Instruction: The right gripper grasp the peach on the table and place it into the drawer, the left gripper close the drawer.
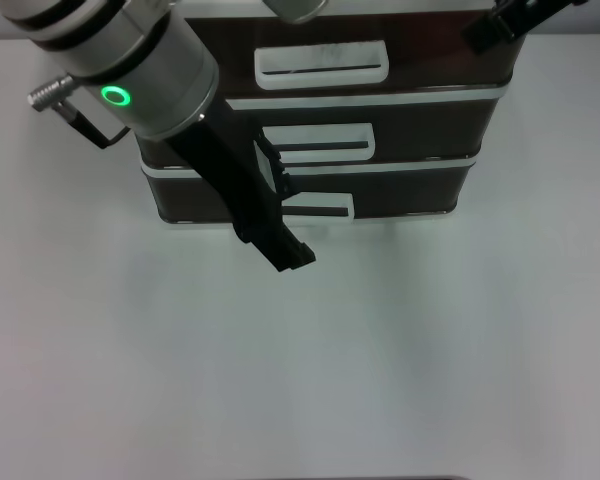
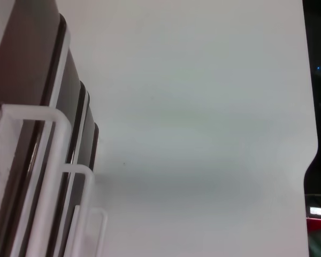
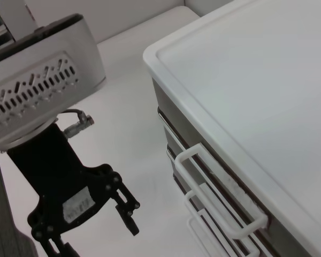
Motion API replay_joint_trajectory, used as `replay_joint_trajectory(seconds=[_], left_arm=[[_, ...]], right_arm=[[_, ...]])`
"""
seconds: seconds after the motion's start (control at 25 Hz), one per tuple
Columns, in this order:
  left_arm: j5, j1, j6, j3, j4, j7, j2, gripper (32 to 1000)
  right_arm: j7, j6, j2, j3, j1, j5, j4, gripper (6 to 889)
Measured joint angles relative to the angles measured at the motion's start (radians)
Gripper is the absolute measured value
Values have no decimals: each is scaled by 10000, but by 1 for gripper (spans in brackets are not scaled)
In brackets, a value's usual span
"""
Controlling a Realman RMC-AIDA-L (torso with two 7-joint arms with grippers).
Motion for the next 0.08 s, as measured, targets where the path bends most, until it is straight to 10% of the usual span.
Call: replay_joint_trajectory(seconds=[0.08], left_arm=[[0, 11, 59, 0, 87, -42, 1, 802]], right_arm=[[-1, 0, -1, 3, 0, 8, -20, 734]])
